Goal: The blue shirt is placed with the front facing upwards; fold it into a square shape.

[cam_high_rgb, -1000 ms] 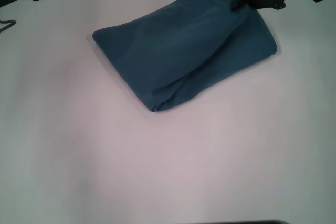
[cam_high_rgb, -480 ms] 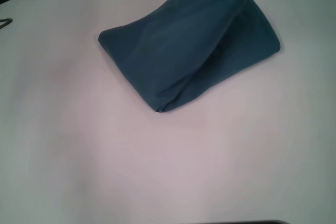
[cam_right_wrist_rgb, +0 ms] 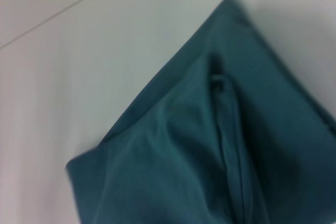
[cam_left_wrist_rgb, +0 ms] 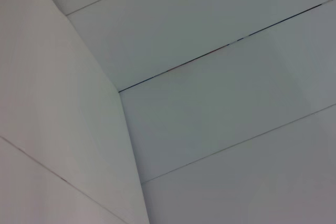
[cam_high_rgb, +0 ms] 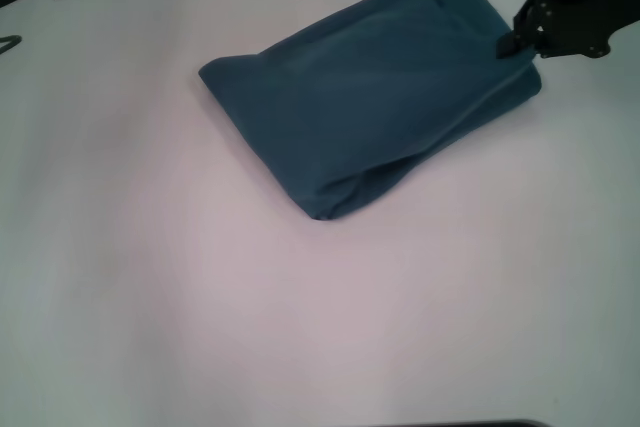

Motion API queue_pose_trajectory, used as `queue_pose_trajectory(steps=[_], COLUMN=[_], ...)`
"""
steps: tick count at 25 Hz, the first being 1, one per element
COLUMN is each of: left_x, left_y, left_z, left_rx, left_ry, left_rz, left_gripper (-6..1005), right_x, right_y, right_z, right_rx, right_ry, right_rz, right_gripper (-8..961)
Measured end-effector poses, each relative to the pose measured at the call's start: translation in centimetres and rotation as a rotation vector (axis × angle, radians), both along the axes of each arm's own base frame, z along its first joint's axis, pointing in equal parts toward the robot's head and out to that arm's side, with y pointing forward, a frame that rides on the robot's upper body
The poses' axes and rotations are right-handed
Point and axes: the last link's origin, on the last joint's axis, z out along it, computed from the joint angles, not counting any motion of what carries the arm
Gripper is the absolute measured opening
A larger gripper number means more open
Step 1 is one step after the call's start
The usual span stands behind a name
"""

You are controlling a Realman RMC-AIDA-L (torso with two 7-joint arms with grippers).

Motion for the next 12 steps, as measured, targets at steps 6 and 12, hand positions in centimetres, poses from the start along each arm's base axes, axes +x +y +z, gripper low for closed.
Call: queue_pose_trajectory(steps=[6,12], left_x=[0.5,0.3], left_y=[0.1,-0.2], left_z=[-0.1,-0.3], left_rx=[-0.007,-0.014], left_ry=[-0.002,-0.014], left_rz=[-0.015,-0.006], left_gripper=[920,920], right_x=[1.5,2.0], right_y=[0.3,0.6], right_z=[-0.7,-0.8], right_rx=[0.043,0.061], right_ry=[-0.06,-0.109], right_rz=[0.017,0.043], right_gripper=[81,94])
